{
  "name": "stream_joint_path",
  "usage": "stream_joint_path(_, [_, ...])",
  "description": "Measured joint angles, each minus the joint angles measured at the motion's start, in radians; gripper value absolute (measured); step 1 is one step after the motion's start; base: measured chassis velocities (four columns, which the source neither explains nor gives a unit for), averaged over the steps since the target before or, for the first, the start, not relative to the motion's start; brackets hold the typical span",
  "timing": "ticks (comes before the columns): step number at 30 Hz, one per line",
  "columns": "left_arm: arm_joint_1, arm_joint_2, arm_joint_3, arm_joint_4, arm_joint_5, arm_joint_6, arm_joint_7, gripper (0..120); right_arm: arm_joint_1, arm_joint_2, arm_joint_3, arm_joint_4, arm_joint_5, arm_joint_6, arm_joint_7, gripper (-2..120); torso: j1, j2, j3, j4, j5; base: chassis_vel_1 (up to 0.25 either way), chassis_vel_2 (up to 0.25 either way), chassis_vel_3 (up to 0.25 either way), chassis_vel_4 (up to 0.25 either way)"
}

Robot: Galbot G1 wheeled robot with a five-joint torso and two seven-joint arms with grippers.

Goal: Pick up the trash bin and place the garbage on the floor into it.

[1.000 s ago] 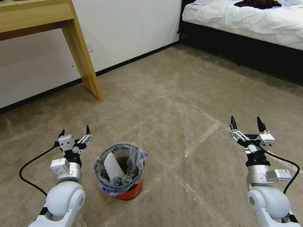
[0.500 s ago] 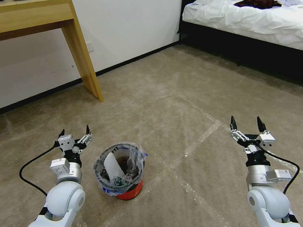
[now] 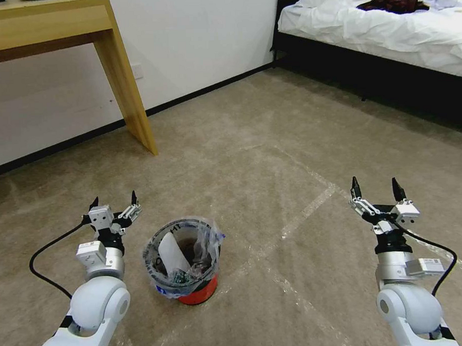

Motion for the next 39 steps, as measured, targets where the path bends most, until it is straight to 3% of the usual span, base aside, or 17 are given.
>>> stream_joint_path(39, [0.000, 0.000, 0.000, 0.000, 0.000, 0.000, 0.000, 100, 0.000, 0.000, 0.000, 0.000, 0.000, 0.000, 0.000, 100, 0.000, 0.000, 0.000, 0.0000, 0.0000, 0.000, 0.000, 0.000, 0.000])
